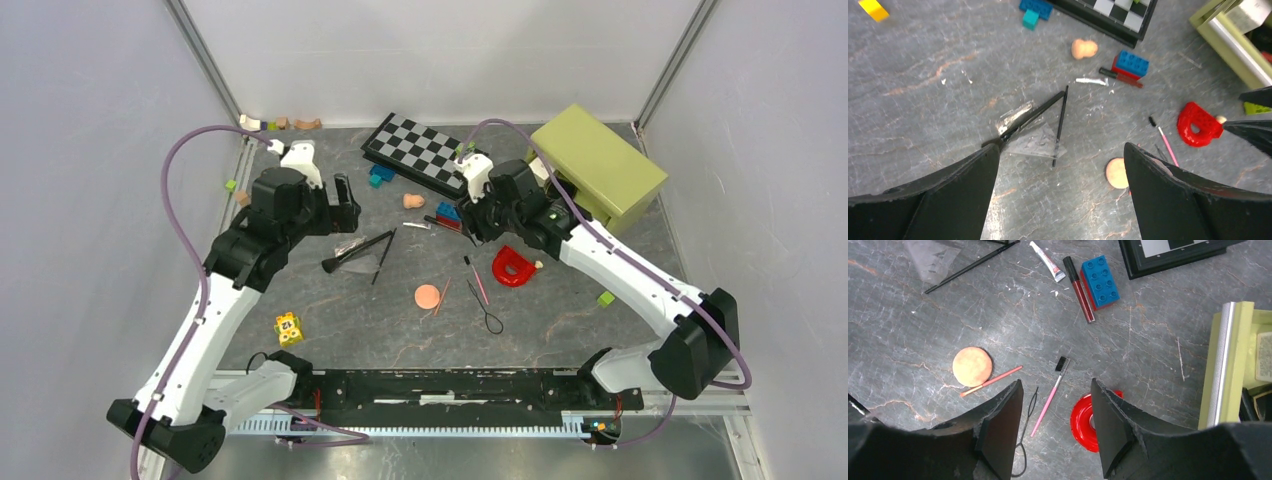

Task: Organize the makeup
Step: Close the drawer in the storage box.

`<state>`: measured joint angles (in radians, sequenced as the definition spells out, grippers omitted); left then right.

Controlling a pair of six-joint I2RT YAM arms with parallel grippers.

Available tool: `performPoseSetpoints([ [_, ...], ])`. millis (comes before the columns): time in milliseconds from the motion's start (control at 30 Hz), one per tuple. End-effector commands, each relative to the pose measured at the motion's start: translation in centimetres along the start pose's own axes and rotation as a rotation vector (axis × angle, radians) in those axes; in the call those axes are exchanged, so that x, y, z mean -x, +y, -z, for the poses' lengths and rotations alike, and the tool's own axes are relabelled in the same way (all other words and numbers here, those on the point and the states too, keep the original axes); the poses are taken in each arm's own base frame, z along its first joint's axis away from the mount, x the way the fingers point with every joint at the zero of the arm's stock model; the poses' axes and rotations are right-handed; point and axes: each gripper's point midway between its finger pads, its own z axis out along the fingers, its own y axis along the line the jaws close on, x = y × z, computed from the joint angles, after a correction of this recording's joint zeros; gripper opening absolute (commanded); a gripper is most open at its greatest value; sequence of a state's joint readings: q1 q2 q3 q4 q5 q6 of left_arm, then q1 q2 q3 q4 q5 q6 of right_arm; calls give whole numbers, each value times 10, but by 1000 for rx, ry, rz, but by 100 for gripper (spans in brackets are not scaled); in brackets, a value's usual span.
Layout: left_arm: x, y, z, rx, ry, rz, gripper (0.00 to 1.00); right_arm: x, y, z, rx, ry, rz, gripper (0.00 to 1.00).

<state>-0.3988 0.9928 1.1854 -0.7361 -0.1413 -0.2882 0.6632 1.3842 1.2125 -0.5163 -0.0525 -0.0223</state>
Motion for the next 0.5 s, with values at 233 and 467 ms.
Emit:
performPoseSetpoints([
  [233,43,-4,41,-22,-114,19,100,39,-43,43,-266,-63,-81,98],
  [467,43,-5,41,-28,-106,11,100,40,-52,50,-328,-75,-122,98],
])
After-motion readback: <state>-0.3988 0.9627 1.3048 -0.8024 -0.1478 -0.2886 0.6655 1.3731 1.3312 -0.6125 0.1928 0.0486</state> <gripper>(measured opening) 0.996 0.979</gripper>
